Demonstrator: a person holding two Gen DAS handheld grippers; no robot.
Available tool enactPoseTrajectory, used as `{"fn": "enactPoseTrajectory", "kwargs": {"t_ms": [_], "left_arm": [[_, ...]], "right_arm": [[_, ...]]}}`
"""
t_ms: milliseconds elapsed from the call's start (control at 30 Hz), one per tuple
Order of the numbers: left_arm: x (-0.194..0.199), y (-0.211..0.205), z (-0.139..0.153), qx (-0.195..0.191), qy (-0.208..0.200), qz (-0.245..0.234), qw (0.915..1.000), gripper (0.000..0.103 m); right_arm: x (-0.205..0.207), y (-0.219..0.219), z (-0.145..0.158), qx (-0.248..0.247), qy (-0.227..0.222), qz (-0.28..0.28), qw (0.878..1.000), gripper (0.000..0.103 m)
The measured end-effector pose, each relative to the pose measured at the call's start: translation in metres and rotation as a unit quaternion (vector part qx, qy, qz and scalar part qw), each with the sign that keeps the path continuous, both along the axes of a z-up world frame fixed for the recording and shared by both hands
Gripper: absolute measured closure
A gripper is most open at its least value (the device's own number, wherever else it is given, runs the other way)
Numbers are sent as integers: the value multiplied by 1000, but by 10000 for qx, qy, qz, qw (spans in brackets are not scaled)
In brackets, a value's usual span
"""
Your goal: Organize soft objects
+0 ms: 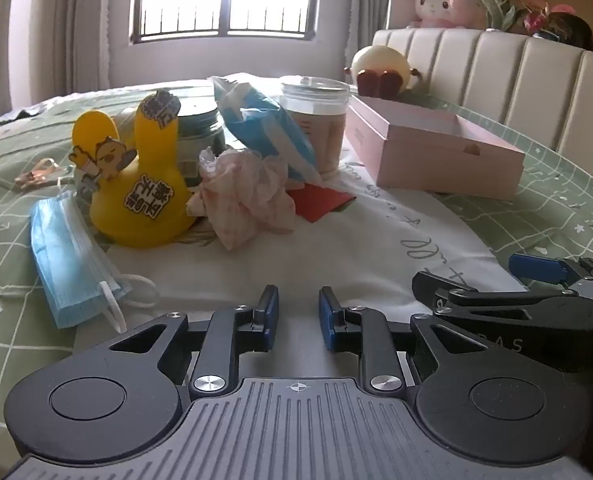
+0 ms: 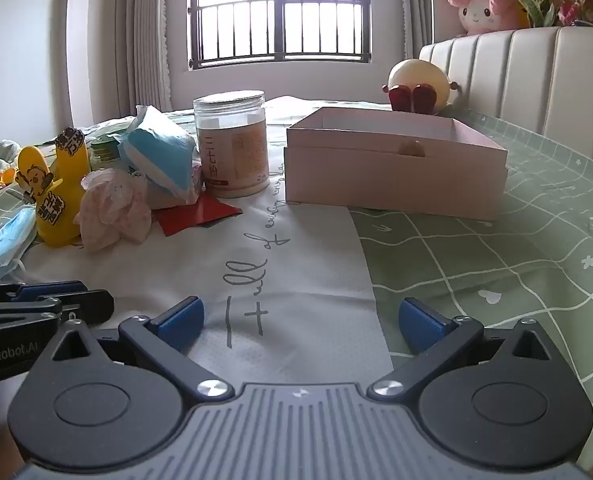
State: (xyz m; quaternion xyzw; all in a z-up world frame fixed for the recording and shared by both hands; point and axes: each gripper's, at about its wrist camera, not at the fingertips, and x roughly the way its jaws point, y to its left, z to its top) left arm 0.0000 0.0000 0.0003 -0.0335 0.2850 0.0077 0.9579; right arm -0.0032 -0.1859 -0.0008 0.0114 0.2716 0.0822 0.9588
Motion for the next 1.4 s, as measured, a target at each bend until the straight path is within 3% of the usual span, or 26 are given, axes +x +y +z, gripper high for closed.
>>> {"fn": "enactPoseTrajectory", "kwargs": {"t_ms": [1400], "left_arm": [[-2,-4,1,42,-17,10,10000,78]], "right_arm": [[0,-1,1,-26,-26,5,10000,0]]}}
